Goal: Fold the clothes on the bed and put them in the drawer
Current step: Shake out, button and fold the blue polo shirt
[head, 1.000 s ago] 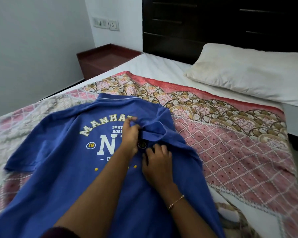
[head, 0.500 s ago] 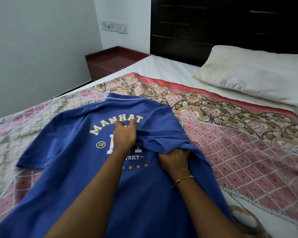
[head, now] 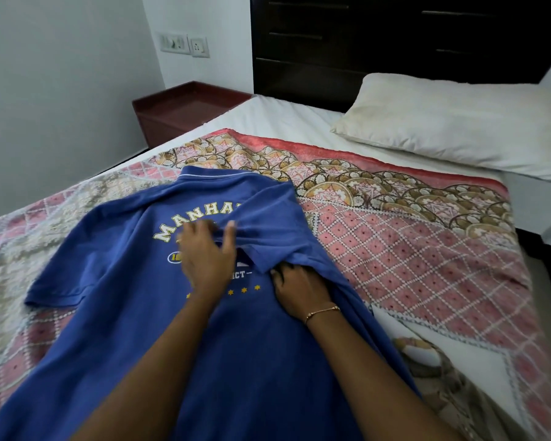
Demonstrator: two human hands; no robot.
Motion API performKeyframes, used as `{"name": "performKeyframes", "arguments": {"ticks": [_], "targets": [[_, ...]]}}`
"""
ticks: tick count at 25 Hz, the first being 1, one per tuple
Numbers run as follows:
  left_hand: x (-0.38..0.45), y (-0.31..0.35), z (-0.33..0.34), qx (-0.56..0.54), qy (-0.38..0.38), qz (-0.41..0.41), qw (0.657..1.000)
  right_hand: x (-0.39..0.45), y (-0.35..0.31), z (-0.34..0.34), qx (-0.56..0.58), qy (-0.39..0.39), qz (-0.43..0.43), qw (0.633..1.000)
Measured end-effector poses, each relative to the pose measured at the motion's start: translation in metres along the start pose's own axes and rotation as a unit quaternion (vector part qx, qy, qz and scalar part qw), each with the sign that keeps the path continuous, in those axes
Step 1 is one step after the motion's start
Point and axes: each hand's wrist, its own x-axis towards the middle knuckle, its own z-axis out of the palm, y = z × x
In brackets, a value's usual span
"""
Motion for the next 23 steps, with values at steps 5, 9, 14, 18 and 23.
{"name": "performKeyframes", "arguments": {"ticks": [5, 9, 14, 18, 23], "targets": [[-0.034, -0.005, 0.008, 0.151, -0.233, 0.312, 0.908, -0.04, -0.004, -0.014, -0.07, -0.028, 0.07, 0.995], [-0.02, -0.003, -0.023, 0.166, -0.215, 0.328, 0.905, -0.066, 0.0, -0.024, -0.079, -0.112, 0.126, 0.983], [-0.03, 0.0, -0.042, 0.195, -0.154, 0.198, 0.948, -0.072, -0.007, -0.033, -0.12, -0.125, 0.16, 0.972], [-0.062, -0.004, -0.057, 0.109, -0.179, 0.033, 0.977, -0.1, -0.026, -0.04, -0.131, -0.013, 0.116, 0.985], [-0.12, 0.002, -0.07, -0.005, -0.289, 0.111, 0.951, -0.129, 0.002, -0.093, -0.063, 0.038, 0.302, 0.951]]}}
